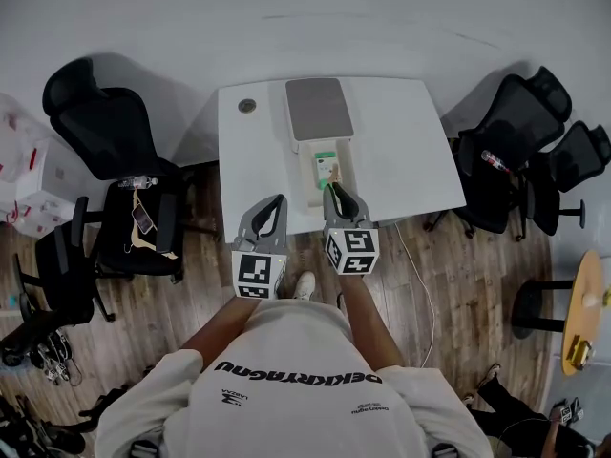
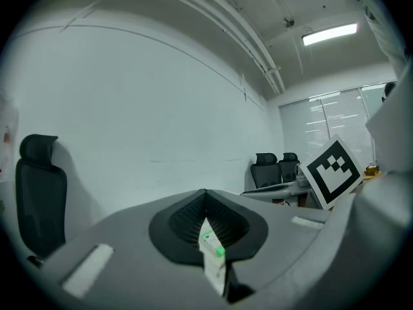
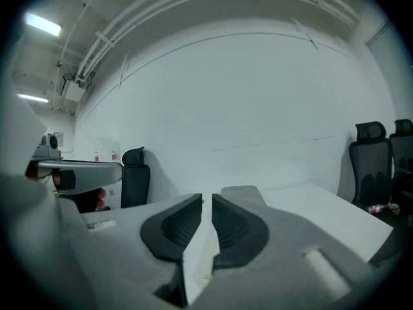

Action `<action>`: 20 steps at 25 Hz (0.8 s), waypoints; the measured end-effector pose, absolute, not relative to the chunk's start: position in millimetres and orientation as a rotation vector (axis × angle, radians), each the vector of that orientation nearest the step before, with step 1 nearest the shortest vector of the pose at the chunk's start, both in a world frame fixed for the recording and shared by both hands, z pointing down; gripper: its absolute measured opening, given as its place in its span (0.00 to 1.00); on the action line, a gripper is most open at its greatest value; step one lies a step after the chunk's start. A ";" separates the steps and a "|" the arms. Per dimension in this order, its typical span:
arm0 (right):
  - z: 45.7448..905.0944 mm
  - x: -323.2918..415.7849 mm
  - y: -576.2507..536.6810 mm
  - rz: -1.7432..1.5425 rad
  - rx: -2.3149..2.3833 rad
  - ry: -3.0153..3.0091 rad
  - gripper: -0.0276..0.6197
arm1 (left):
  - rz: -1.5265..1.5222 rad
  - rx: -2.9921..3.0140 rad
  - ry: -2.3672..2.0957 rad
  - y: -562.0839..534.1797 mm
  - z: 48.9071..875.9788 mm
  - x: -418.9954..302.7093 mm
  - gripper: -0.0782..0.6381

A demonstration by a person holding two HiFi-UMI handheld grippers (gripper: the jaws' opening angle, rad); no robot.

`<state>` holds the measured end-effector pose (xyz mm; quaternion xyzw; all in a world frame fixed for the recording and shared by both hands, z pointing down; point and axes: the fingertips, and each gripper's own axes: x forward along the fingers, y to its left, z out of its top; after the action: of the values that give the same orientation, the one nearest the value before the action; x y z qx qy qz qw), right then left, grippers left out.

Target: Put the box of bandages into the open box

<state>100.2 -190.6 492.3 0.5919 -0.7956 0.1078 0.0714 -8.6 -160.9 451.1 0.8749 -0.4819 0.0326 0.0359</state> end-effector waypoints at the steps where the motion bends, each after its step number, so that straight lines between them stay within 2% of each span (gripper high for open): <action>1: 491.7 100.9 -189.7 0.324 1.785 -2.391 0.11 | 0.100 2.688 -1.480 -160.5 451.1 -8.7 0.11; 9: 485.7 100.0 -183.9 0.294 1.796 -2.402 0.04 | 0.098 2.684 -1.477 -161.0 452.7 -10.1 0.11; 20: 474.7 94.0 -169.8 0.266 1.813 -2.421 0.04 | 0.086 2.695 -1.466 -162.2 449.9 -8.5 0.11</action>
<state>94.0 -169.8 474.7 0.5962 -0.7963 0.0874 0.0527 -8.5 -162.2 449.9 0.8775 -0.4773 0.0281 0.0361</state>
